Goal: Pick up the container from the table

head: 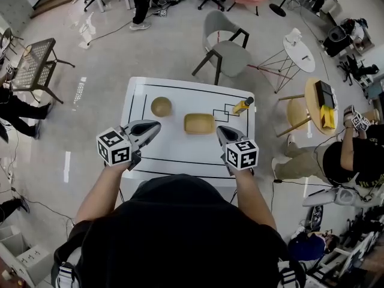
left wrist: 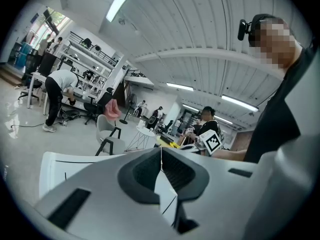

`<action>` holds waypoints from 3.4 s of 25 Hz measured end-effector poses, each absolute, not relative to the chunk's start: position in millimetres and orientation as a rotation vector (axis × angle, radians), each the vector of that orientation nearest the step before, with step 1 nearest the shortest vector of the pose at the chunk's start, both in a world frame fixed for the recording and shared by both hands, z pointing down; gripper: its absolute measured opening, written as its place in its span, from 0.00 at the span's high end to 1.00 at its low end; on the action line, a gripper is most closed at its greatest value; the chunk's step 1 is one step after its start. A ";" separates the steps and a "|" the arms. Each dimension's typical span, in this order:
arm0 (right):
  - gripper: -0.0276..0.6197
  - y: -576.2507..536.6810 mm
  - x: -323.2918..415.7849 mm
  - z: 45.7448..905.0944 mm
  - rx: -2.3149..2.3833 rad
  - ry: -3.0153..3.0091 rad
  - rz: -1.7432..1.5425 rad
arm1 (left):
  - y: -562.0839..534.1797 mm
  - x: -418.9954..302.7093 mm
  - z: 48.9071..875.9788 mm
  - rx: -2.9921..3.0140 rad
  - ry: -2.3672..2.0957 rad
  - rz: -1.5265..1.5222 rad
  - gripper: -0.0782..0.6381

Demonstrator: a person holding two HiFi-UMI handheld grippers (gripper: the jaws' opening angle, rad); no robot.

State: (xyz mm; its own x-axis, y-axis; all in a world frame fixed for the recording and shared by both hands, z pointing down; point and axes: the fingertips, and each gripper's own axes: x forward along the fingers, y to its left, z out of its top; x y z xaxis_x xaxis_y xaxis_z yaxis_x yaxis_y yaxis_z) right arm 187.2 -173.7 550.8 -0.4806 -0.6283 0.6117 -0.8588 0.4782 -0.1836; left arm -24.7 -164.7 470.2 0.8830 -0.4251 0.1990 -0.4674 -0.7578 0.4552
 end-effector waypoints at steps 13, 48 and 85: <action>0.95 -175.1 191.9 586.0 1.154 -2.219 0.722 | -163.0 -20.0 480.0 2.504 -0.686 0.115 0.88; 0.91 -189.8 171.6 694.0 0.944 -2.105 0.789 | -186.6 -34.2 510.6 2.425 -0.769 0.149 0.88; 0.77 -190.0 155.9 770.9 0.642 -2.005 0.682 | -212.8 -9.0 557.3 2.335 -0.719 0.176 0.88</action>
State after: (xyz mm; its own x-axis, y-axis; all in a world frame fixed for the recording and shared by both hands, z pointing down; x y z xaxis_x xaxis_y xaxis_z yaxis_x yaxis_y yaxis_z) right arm 155.9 -190.0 770.9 -0.4641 -0.1738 0.8685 -0.6672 0.7136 -0.2137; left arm -9.0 -212.8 557.3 0.8384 -0.4493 0.3087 -0.5411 -0.6177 0.5706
